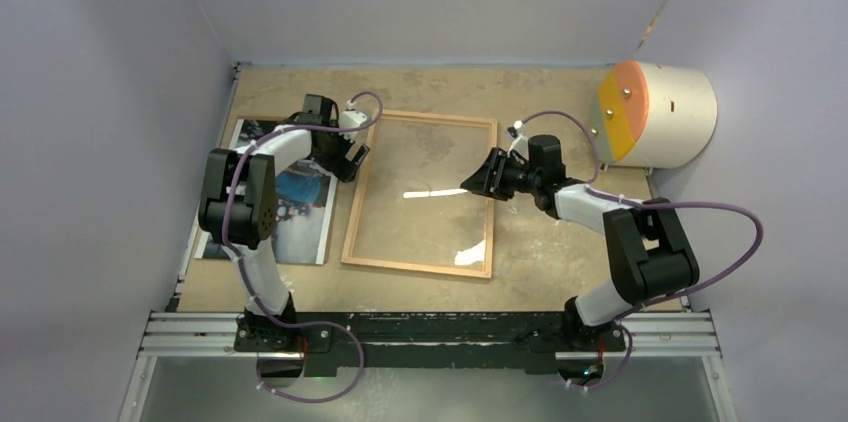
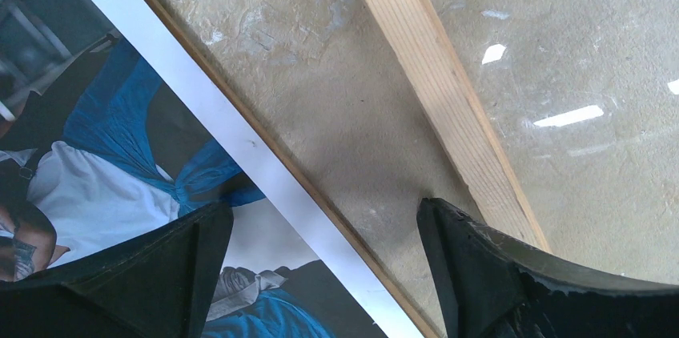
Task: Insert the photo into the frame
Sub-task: Place the photo frame item in the photo frame.
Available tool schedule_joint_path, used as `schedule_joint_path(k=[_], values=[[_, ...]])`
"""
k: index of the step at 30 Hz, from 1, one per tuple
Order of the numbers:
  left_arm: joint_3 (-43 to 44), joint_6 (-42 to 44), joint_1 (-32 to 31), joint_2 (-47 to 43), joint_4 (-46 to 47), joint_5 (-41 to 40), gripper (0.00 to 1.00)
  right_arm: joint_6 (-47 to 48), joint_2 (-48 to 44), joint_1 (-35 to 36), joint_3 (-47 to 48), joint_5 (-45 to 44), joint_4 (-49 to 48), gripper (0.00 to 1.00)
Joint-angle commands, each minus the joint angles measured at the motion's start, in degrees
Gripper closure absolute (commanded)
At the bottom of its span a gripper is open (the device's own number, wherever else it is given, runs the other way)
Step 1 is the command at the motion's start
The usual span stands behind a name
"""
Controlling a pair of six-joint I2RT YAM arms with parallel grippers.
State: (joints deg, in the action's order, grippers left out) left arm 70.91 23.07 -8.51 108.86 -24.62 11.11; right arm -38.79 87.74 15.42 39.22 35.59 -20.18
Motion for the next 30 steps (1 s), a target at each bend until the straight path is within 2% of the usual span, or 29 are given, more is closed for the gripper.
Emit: schedule_joint_path(k=[1, 9, 20, 23, 25, 28, 30], values=[[-1.7, -0.6, -0.3, 1.4, -1.2, 0.5, 0.07, 0.2, 0.6, 0.0, 1.2, 1.0, -3.2, 0.49], [-1.3, -0.7, -0.4, 1.9, -1.2, 0.5, 0.07, -0.7, 1.1, 0.4, 1.4, 0.3, -5.7, 0.48], [-1.3, -0.5, -0.4, 1.7, -1.2, 0.4, 0.07, 5.6, 3.9, 3.7, 7.3, -6.9, 6.2, 0.46], [-1.3, -0.5, -0.4, 1.7, -1.1, 0.5, 0.07, 7.0, 3.8, 4.3, 8.9, -10.2, 9.7, 0.38], [-1.2, -0.5, -0.4, 1.8, -1.1, 0.6, 0.07, 8.1, 3.8, 4.9, 10.4, -13.0, 12.8, 0.37], [-1.4, -0.5, -0.4, 1.8, -1.1, 0.7, 0.07, 9.3, 3.5, 5.7, 11.9, -16.8, 16.2, 0.25], [-1.5, -0.5, -0.4, 1.9, -1.0, 0.7, 0.07, 9.7, 3.3, 6.0, 12.3, -18.3, 17.6, 0.24]])
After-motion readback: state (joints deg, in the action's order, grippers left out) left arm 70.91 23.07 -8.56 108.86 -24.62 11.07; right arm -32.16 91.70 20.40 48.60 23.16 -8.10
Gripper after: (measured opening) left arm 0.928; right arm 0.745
